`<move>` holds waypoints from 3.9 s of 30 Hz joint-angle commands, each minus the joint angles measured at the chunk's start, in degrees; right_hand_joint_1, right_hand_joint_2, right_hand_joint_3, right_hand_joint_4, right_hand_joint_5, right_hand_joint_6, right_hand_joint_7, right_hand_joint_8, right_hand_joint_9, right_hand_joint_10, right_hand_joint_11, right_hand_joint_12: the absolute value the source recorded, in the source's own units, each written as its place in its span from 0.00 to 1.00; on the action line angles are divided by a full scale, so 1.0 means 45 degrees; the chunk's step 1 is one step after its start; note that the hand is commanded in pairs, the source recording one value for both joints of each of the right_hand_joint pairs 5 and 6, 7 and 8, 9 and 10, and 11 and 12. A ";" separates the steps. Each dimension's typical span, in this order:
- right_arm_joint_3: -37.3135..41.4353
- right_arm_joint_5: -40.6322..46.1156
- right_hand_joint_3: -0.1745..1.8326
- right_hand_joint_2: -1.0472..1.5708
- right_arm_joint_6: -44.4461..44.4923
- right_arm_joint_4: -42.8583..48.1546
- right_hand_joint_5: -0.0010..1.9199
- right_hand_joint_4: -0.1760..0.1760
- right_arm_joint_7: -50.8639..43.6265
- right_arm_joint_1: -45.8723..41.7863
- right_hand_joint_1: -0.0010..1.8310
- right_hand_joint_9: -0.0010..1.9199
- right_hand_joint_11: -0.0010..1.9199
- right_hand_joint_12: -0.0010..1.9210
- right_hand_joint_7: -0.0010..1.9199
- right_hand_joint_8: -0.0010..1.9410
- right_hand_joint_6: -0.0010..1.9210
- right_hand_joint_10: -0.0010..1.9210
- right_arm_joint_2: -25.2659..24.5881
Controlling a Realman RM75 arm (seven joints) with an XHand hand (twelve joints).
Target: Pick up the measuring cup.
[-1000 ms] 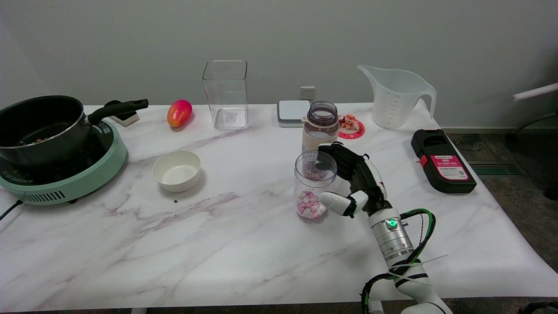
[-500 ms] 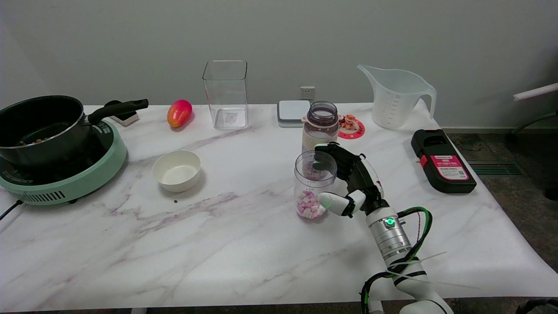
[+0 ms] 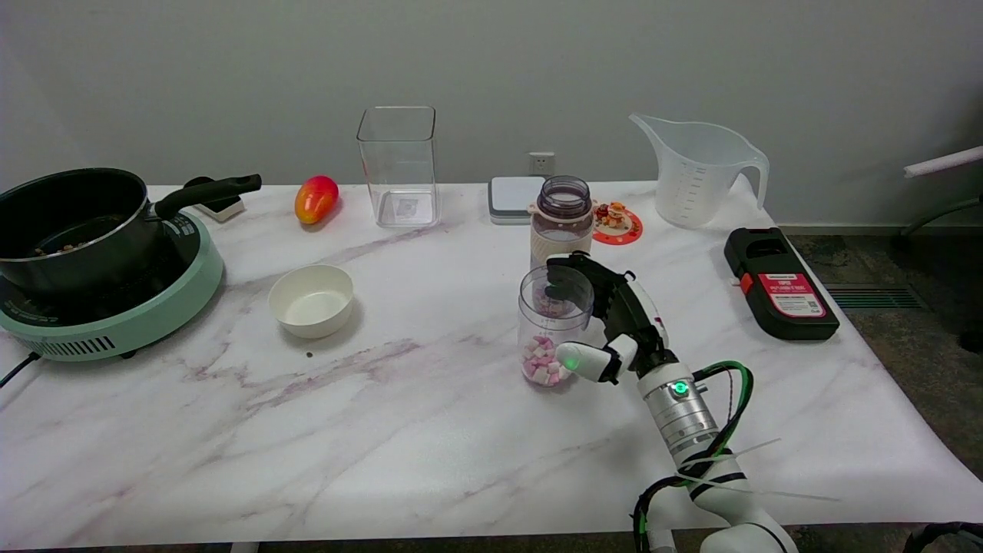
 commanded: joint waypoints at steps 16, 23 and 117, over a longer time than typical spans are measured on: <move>-0.0082 -0.0205 0.62 0.25 -0.0044 -0.0249 0.33 0.50 0.0630 0.0135 0.65 0.28 0.30 0.30 0.29 0.29 0.33 0.28 -0.0075; -0.0091 -0.0408 0.65 0.29 0.0266 -0.0435 0.36 0.50 0.1083 0.0081 0.66 0.29 0.31 0.31 0.31 0.30 0.36 0.29 -0.0075; 0.4914 0.1292 0.35 0.89 0.2409 0.0631 0.69 0.50 -0.0105 -0.2371 0.69 0.77 0.64 0.64 0.80 0.79 0.69 0.77 0.1274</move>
